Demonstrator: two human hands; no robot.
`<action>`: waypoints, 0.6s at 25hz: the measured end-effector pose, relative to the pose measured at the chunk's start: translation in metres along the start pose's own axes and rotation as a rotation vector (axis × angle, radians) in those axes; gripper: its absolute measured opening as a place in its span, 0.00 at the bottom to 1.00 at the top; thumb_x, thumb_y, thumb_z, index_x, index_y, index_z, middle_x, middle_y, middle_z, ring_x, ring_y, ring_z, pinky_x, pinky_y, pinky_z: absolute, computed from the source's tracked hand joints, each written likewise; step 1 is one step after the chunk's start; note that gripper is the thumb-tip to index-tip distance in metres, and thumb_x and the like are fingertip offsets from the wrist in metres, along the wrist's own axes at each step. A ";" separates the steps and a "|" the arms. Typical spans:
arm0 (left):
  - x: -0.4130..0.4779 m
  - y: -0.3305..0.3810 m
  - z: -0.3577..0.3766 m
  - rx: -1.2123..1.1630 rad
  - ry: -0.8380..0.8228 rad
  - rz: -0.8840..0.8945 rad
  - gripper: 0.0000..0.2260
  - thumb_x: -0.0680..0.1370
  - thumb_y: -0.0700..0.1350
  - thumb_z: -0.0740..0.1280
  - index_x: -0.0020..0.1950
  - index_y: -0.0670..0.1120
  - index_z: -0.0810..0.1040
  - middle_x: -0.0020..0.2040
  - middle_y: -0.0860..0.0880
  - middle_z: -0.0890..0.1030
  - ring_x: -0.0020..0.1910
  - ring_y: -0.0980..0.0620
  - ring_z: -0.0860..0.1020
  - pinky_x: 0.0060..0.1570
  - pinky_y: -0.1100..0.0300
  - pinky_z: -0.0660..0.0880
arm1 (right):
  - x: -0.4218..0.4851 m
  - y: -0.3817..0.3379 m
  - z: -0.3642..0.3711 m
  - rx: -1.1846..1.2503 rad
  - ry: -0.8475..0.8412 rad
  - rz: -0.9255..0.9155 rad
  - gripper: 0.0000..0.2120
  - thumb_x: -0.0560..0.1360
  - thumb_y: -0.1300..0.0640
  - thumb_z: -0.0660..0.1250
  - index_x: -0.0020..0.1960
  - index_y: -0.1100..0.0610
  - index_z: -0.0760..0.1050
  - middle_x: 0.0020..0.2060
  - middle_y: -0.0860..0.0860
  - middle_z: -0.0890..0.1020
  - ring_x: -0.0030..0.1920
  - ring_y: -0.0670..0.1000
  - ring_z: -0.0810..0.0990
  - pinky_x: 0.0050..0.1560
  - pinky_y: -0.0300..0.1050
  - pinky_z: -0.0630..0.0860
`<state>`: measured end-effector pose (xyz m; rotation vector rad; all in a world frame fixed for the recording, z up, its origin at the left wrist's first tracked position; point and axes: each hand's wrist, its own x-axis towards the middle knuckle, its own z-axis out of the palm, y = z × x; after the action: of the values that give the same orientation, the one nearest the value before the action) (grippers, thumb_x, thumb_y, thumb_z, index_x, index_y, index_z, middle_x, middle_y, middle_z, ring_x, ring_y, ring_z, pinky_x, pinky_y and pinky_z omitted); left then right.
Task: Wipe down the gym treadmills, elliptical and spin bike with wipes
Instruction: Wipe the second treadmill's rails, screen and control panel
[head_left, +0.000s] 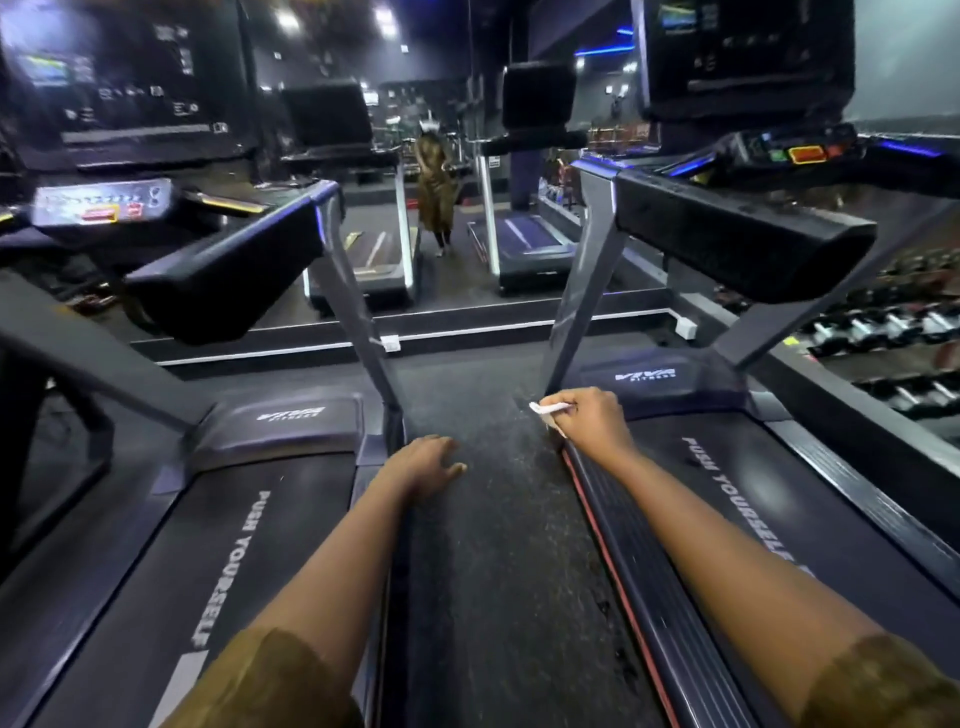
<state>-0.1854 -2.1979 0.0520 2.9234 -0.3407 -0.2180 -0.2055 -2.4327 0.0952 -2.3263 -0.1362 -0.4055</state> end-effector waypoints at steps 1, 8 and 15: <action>0.026 -0.004 -0.004 0.003 -0.006 0.015 0.22 0.80 0.53 0.61 0.71 0.43 0.68 0.70 0.42 0.71 0.69 0.44 0.68 0.67 0.54 0.64 | 0.021 0.006 0.004 0.004 0.026 -0.004 0.07 0.73 0.60 0.69 0.49 0.59 0.83 0.46 0.57 0.84 0.51 0.55 0.81 0.43 0.40 0.69; 0.222 -0.033 -0.038 0.058 0.005 0.150 0.24 0.80 0.54 0.61 0.74 0.46 0.65 0.72 0.43 0.68 0.70 0.45 0.67 0.68 0.52 0.64 | 0.175 0.059 0.039 0.065 0.158 0.048 0.08 0.73 0.58 0.69 0.50 0.58 0.83 0.45 0.56 0.85 0.49 0.53 0.82 0.37 0.34 0.65; 0.381 -0.013 -0.103 -0.018 0.150 0.406 0.24 0.80 0.54 0.62 0.74 0.48 0.64 0.71 0.45 0.69 0.69 0.46 0.68 0.67 0.53 0.65 | 0.310 0.103 0.029 0.094 0.372 0.152 0.06 0.71 0.56 0.71 0.48 0.52 0.83 0.38 0.53 0.85 0.39 0.48 0.82 0.38 0.34 0.72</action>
<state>0.2011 -2.2597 0.1022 2.7524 -0.8827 0.0577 0.1168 -2.4917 0.1088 -2.1114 0.1964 -0.7284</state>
